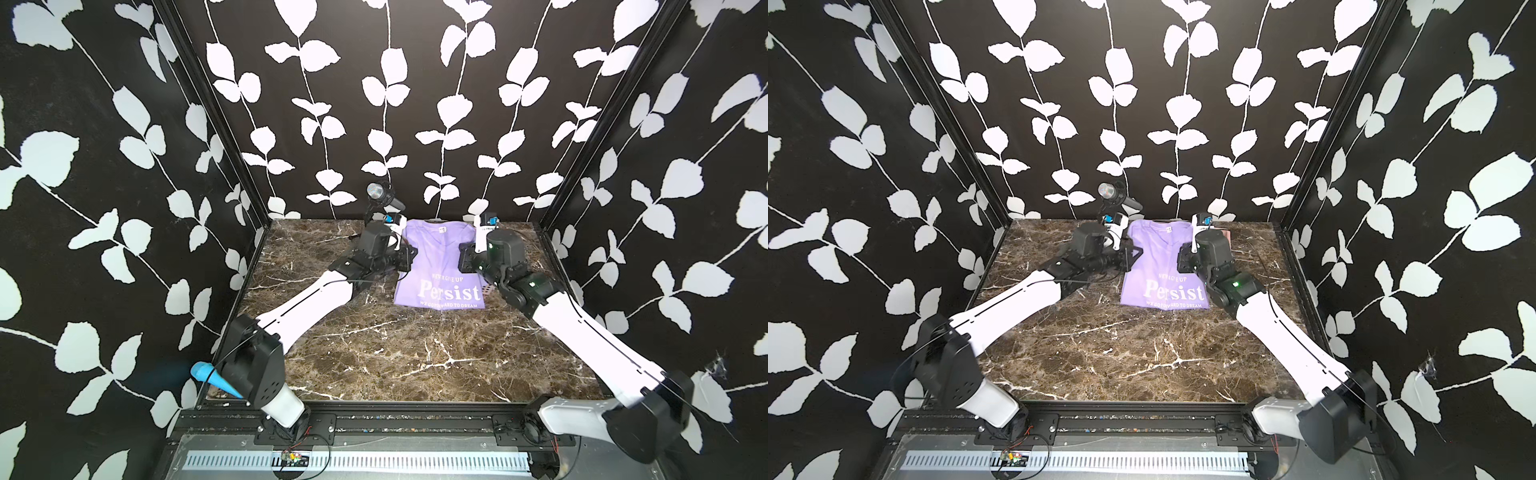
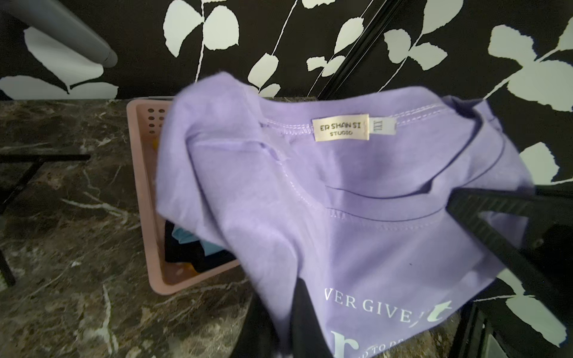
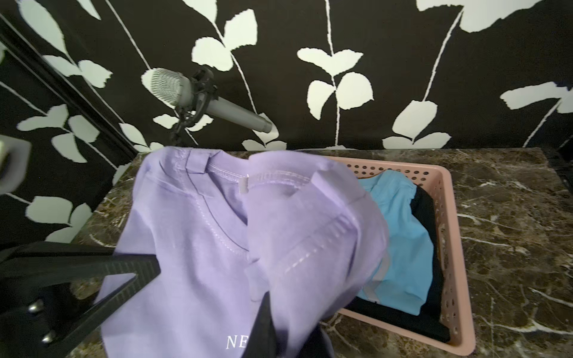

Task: Put the folded t-shirts into the basket
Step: Place the T-shirt in the bin.

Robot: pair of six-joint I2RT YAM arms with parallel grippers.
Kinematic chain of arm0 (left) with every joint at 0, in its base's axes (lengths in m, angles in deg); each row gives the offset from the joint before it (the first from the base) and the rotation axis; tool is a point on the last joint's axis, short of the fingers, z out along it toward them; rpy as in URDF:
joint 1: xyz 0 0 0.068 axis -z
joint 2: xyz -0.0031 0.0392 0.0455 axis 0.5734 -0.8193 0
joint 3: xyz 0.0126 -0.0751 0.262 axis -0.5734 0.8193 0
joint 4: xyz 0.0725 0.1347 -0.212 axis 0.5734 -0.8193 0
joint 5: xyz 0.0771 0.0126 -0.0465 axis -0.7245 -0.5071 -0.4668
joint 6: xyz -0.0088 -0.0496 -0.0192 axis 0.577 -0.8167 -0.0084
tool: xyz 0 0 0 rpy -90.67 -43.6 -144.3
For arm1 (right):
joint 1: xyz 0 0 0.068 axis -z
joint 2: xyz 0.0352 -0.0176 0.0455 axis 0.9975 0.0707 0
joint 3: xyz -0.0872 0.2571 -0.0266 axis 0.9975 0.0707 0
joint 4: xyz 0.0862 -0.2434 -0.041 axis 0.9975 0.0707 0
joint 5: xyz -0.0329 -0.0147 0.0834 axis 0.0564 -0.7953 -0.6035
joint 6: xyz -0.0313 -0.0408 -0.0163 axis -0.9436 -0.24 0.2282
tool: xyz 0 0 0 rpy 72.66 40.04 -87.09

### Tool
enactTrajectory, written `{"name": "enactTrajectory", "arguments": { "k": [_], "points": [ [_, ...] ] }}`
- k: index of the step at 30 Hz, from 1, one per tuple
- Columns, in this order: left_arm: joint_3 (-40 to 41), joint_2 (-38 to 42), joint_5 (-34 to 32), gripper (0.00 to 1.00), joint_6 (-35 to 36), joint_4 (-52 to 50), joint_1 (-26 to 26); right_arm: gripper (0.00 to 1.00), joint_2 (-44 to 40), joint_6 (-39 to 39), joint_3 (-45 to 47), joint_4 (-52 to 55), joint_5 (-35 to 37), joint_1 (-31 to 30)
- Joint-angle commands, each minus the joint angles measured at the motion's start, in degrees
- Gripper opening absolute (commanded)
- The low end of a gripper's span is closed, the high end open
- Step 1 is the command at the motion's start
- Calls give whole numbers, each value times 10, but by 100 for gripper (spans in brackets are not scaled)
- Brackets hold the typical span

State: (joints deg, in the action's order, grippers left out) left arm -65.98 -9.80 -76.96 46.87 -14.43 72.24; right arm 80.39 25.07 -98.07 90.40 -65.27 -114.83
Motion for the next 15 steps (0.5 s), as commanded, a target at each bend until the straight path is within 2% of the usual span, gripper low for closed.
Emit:
{"name": "enactTrajectory", "arguments": {
  "k": [1, 15],
  "points": [
    [-58, -27, 13, 0, 17, -16, 1, 0, 17, -15, -34, 0, -10, 25],
    [-257, -213, 20, 0, 33, -91, -13, 0, 133, -21, -119, 30, -62, 101]
  ]
}}
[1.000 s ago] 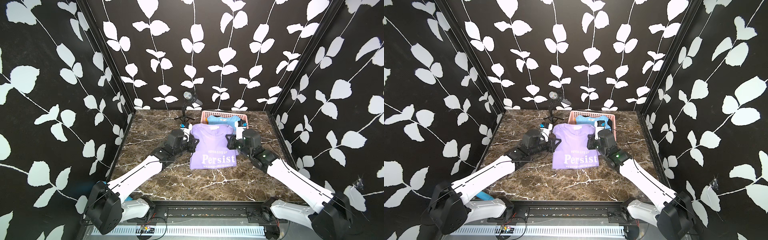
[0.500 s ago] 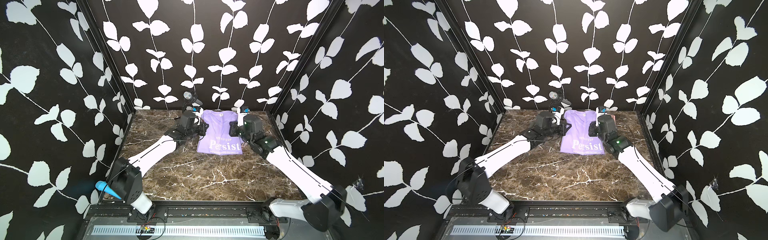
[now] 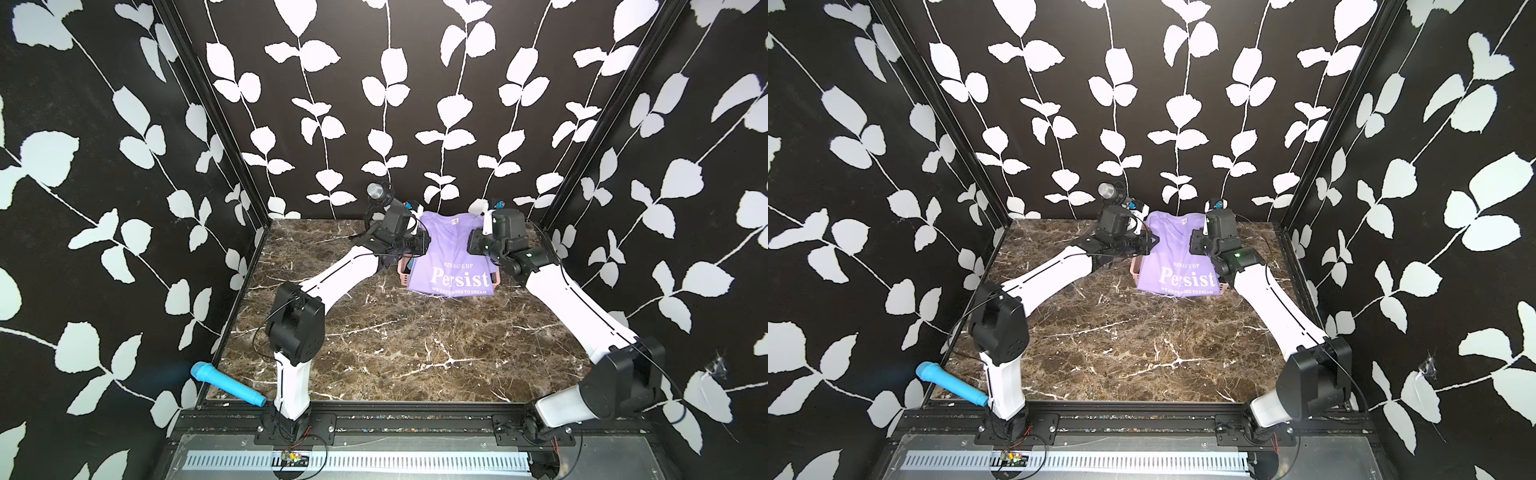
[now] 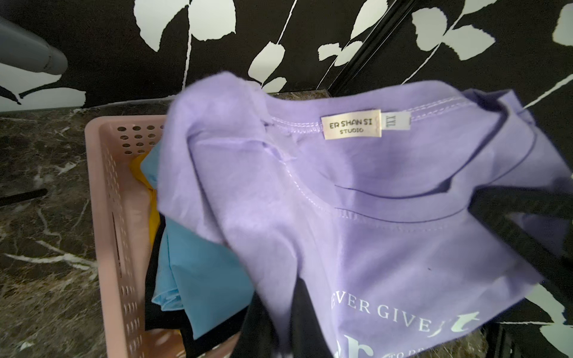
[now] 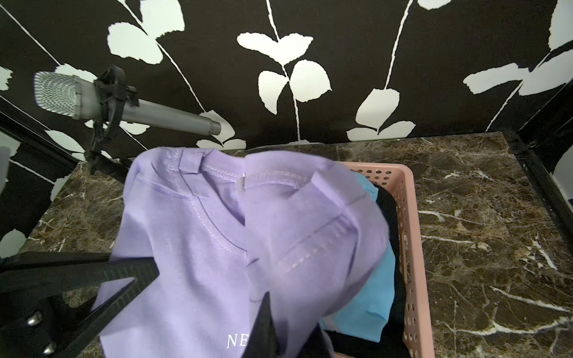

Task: Put the folded t-shirts into the basket
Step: Place the T-shirt in the bin.

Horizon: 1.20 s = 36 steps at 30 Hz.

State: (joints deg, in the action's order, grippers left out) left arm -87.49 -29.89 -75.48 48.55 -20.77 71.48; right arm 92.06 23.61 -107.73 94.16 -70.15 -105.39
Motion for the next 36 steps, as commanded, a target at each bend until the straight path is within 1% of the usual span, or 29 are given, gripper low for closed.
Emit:
{"name": "enactTrajectory", "arguments": {
  "k": [1, 10, 17, 22, 27, 30, 36],
  "points": [
    [-56, -23, 3, 0, 19, -34, -7, 0, 25, -8, -29, -3, -16, 9],
    [-156, -112, 0, 0, 32, -81, -17, 0, 105, -19, -79, 20, -14, 29],
    [-278, -200, -2, 0, 51, -134, -29, 0, 160, -16, -113, 26, -23, 48],
    [-365, -260, 3, 0, 57, -162, -41, 0, 206, -21, -160, 36, -27, 58],
    [-405, -302, 6, 0, 54, -156, -53, 0, 253, -27, -206, 53, -20, 69],
    [-424, -329, 8, 0, 66, -153, -56, 0, 283, -36, -229, 65, -8, 74],
    [-443, -361, -3, 0, 76, -150, -58, 0, 327, -58, -254, 82, 15, 81]
  ]
}}
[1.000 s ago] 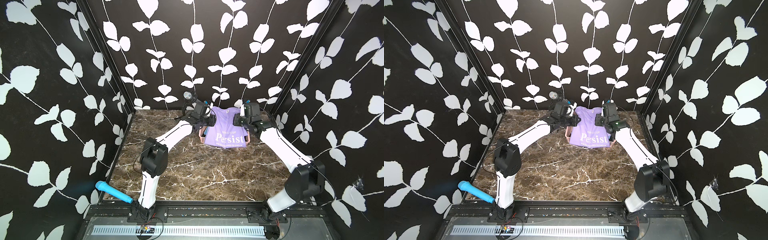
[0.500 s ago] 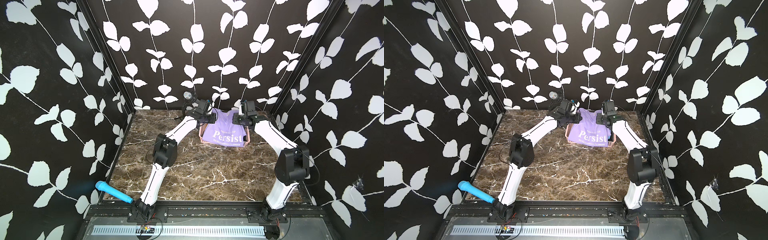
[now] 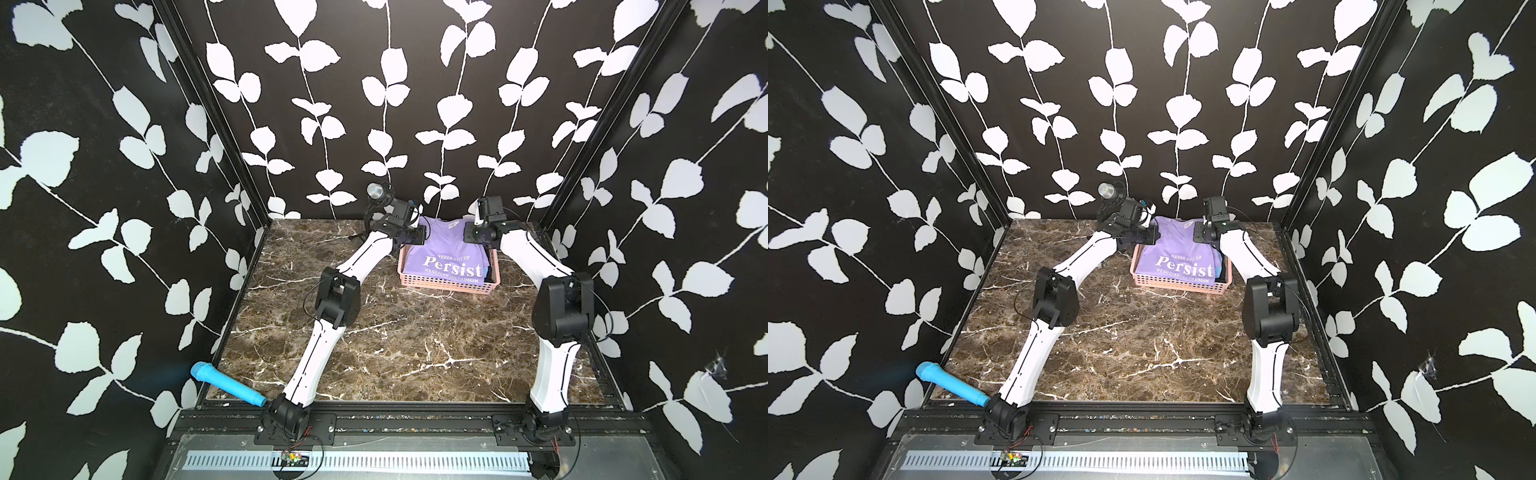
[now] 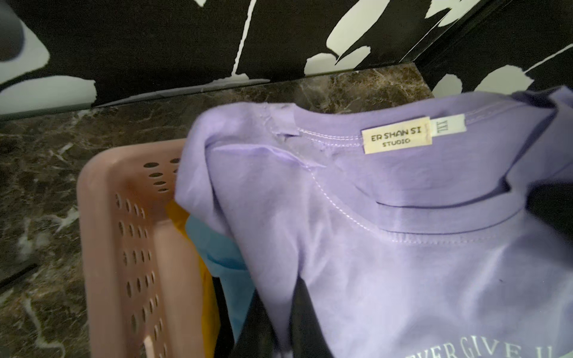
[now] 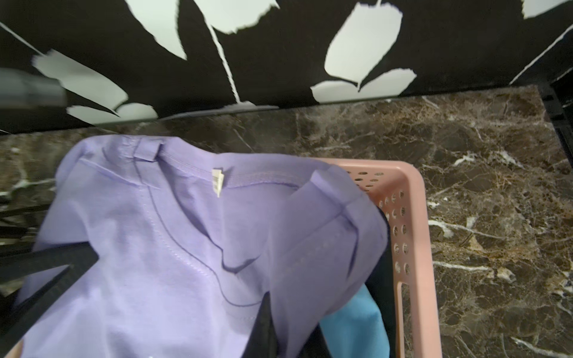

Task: Put the folded t-shirts into the basket
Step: Place the T-shirt in the bin.

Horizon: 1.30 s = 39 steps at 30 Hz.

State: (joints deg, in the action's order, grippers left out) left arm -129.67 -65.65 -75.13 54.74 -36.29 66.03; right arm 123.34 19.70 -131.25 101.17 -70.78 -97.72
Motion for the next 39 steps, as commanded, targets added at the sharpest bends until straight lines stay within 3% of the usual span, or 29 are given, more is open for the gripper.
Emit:
{"name": "enactTrajectory", "arguments": {
  "k": [1, 5, 8, 14, 20, 26, 31, 39],
  "points": [
    [-22, -8, -8, 0, 15, 5, -4, 0, 20, -23, -19, 14, 27, 6],
    [-19, -19, -16, 0, 18, -5, -4, 0, 44, -43, -29, 29, 46, 12],
    [-13, -22, -23, 4, 27, -10, -4, 6, 61, -59, -38, 40, 62, 15],
    [-9, -20, -45, 15, 47, -27, -4, 20, 99, -92, -84, 79, 98, 16],
    [15, 7, -72, 33, 79, -47, 2, 31, 127, -124, -154, 137, 126, 17],
    [66, 70, -96, 47, 98, -46, 12, 39, 71, -138, -145, 138, 118, 17],
    [108, 125, -98, 56, 96, -39, 22, 55, 2, -136, -98, 132, 71, 15],
    [180, 194, -102, 60, 99, -27, 44, 63, -95, -87, 37, 112, -18, 9]
  ]
}}
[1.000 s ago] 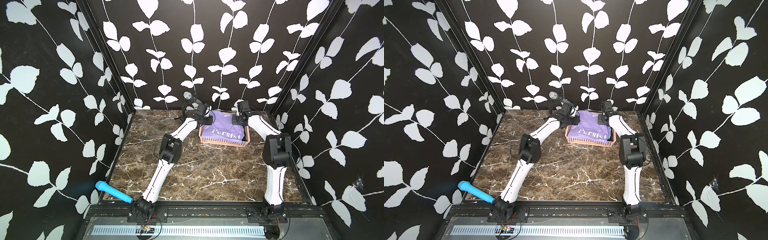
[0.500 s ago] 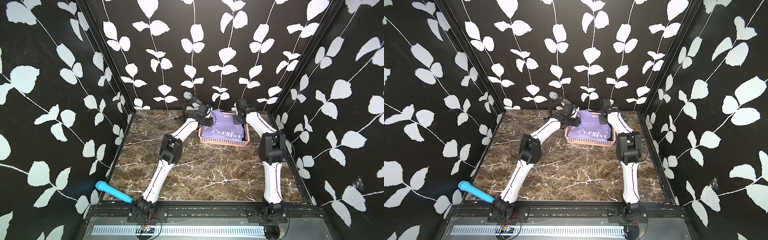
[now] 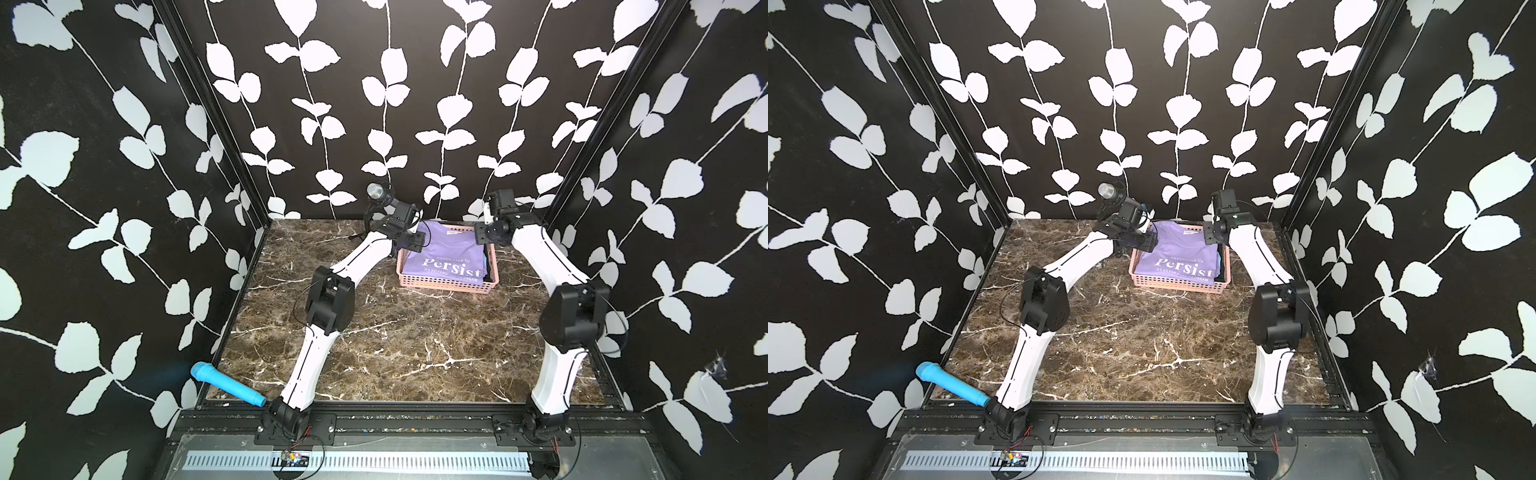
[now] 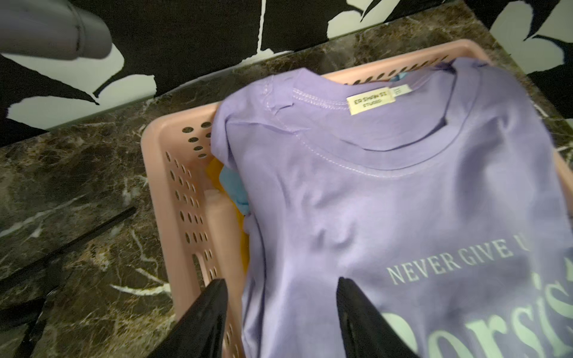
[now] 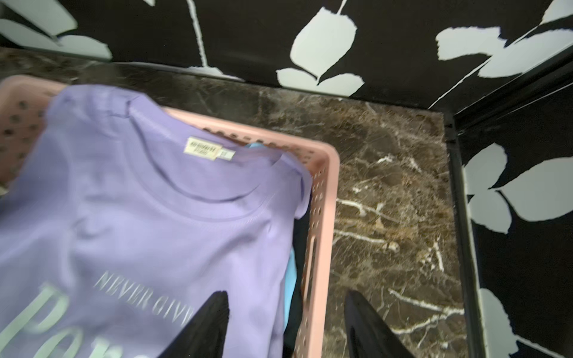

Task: Put the folded t-shirts into the basket
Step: Place the T-shirt in the bin.

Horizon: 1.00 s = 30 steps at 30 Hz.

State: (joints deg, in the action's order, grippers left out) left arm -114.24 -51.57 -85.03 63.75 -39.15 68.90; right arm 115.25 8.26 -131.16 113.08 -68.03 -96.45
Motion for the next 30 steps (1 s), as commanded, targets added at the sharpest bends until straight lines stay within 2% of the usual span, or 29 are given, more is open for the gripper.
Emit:
{"name": "enactTrajectory", "arguments": {
  "k": [1, 5, 10, 16, 24, 30],
  "points": [
    [39, 62, 0, 60, 11, 6, 19, 63, -24, 33, 60, -13, -53, -5],
    [81, 80, 17, 60, 17, 28, 32, 62, -52, 55, 122, -30, -85, -8],
    [101, 61, 29, 60, 16, 37, 32, 61, -68, 70, 193, -56, -94, -10],
    [111, 37, 33, 60, 15, 36, 33, 58, -47, 74, 219, -68, -100, -10],
    [155, 34, 34, 60, 0, 48, 39, 18, -32, 64, 203, -76, -58, -7],
    [168, 35, 37, 60, -14, 52, 50, 6, -18, 46, 166, -50, -19, -1]
  ]
}}
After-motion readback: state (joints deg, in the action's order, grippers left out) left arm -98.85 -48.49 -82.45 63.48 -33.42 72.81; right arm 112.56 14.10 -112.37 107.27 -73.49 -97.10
